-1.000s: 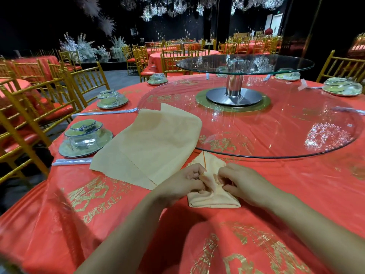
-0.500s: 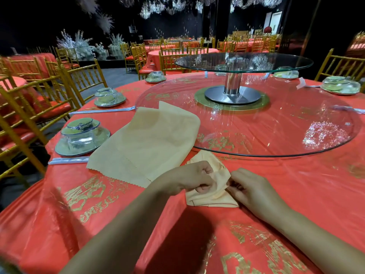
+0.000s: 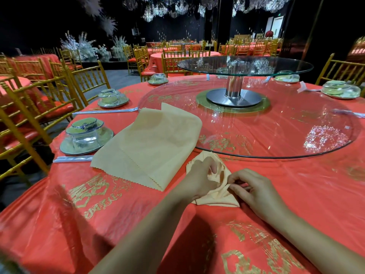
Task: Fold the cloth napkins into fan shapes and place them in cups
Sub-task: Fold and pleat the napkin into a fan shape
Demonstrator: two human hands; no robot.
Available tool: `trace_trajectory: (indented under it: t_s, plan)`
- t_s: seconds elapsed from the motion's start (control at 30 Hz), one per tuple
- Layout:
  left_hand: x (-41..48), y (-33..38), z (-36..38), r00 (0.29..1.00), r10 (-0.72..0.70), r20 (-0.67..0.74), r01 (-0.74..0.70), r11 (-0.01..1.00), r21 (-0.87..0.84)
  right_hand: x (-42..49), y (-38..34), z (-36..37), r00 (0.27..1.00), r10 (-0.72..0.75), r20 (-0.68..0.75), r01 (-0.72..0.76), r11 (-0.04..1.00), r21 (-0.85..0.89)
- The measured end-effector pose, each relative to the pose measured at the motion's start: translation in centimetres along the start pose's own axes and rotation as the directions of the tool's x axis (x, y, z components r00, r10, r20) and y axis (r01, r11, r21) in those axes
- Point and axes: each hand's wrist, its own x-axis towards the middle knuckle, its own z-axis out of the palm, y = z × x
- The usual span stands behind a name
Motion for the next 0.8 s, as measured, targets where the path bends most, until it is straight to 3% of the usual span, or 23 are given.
trace_trajectory:
  t_s: [0.07,0.17,0.27,0.43,0.57,0.67,0.8]
  plan:
    - [-0.3,-0.3,0.0,1.000,-0.004,-0.017,0.001,0.990,-0.144,0.0,-0.1,0.2,1.000,-0.001,-0.007,0.000,1.000,-0.025]
    - [-0.7,-0.7,-0.3,0.996,-0.033,0.084,0.057,0.952,-0.302,0.1,-0.2,0.3,1.000,-0.014,-0.017,0.013,0.999,-0.049]
    - [-0.8,-0.9,-0.3,0.990,-0.062,0.130,0.097,0.956,-0.277,-0.1,-0.4,0.5,0.998,-0.049,-0.027,0.048,0.998,-0.049]
    - [-0.6,-0.4,-0.4,0.988,-0.043,0.149,0.057,0.994,-0.088,0.3,-0.1,0.3,0.994,-0.094,-0.057,0.085,0.987,-0.139]
    - [-0.6,-0.5,-1.1,0.964,-0.144,0.221,0.196,0.952,-0.236,1.2,-0.1,0.2,0.983,-0.171,-0.067,0.146,0.949,-0.280]
    - [-0.4,-0.9,-1.3,0.947,-0.196,0.254,0.279,0.893,-0.354,1.9,0.0,0.5,0.988,-0.133,-0.080,0.099,0.935,-0.340]
    - [-0.4,-1.5,-1.0,0.950,-0.053,0.307,0.128,0.965,-0.230,2.1,-0.5,0.6,0.989,-0.122,-0.088,0.092,0.954,-0.287]
